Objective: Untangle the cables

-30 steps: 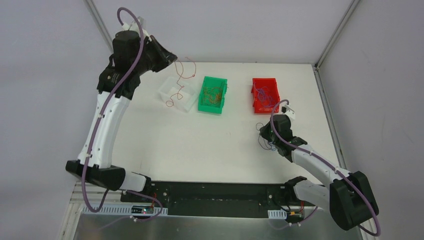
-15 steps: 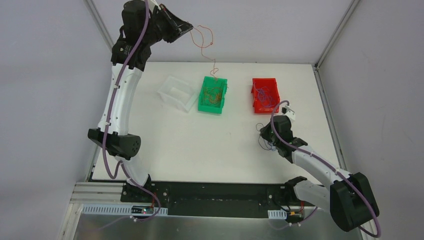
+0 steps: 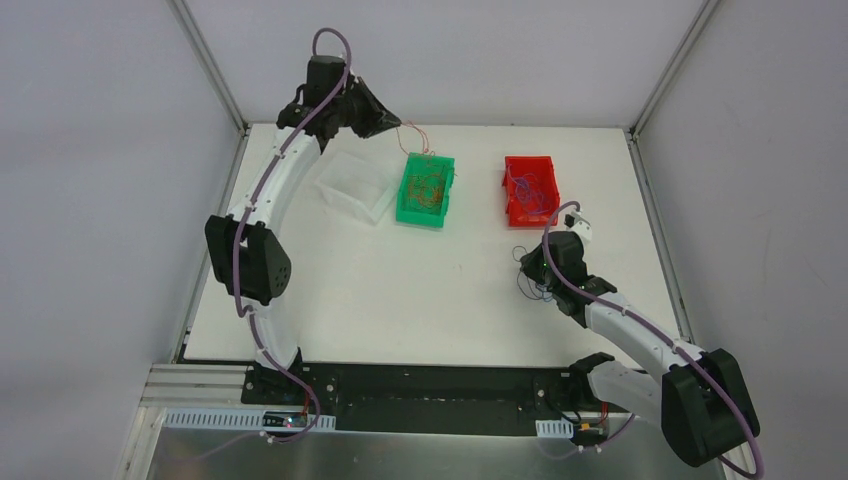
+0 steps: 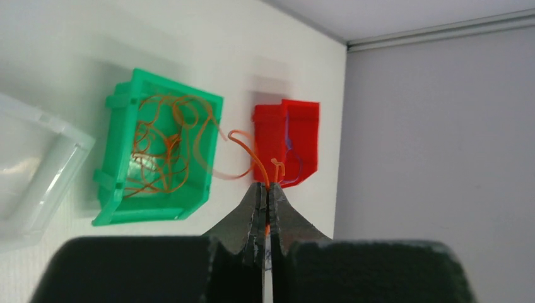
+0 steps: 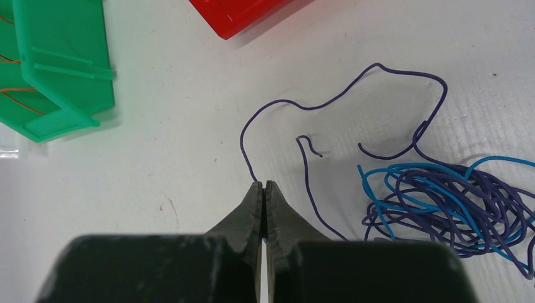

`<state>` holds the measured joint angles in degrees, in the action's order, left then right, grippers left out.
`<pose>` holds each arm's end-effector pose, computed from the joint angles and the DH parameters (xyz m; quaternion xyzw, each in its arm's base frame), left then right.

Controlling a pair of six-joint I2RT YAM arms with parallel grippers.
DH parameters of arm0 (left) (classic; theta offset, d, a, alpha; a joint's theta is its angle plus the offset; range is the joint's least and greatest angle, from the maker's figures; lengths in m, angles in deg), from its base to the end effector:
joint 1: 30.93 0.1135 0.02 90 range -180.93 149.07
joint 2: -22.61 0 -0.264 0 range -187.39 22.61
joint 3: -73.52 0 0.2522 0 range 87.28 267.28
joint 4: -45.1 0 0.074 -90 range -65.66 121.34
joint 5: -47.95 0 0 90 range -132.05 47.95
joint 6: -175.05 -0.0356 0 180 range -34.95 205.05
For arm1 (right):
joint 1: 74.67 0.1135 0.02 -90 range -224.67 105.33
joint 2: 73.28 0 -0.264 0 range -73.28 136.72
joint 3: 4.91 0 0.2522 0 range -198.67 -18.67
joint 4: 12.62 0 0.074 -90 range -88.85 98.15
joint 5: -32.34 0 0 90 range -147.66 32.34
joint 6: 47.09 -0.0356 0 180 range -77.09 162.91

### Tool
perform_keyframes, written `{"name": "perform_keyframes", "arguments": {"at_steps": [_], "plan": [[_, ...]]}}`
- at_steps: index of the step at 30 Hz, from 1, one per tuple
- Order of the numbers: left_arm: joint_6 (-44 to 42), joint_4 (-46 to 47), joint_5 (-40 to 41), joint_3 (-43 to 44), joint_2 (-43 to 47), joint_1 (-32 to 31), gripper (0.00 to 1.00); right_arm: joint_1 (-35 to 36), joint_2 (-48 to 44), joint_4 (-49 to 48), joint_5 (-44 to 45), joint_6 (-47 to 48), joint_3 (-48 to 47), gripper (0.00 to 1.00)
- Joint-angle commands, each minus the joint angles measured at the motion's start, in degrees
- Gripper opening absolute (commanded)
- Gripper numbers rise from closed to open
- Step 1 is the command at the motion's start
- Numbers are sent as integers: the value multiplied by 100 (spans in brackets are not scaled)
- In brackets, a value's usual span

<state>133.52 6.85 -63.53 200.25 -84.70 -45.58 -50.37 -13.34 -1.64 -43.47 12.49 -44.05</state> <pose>0.4203 -0.1233 0.4148 -0.1287 0.7960 -0.4284 0.4078 0.2002 0.0808 0.1953 0.1063 0.8626 0.1260 0.4784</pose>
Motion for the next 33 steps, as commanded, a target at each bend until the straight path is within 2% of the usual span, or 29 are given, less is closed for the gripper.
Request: {"name": "perform_keyframes", "arguments": {"at_steps": [1,9,19,24,29,33], "plan": [[-82,345,-94,-615,-24,-82,0,10,-89,-116,76,53,-12,0],[-767,286,940,-988,-288,-548,0,7,-98,-139,46,43,-6,0],[-1999,-421,2685,-21,-1584,-1284,0,12,-145,-123,99,41,20,0],[-2123,-779,2746,374,-2109,-1277,0,9,-142,-128,115,41,34,0],[-2229,-894,2575,380,-2069,-1277,0,7,-91,-148,100,44,17,0],[-2374,-908,2259,277,-1542,-1268,19,11,-29,-181,57,52,14,0]]}}
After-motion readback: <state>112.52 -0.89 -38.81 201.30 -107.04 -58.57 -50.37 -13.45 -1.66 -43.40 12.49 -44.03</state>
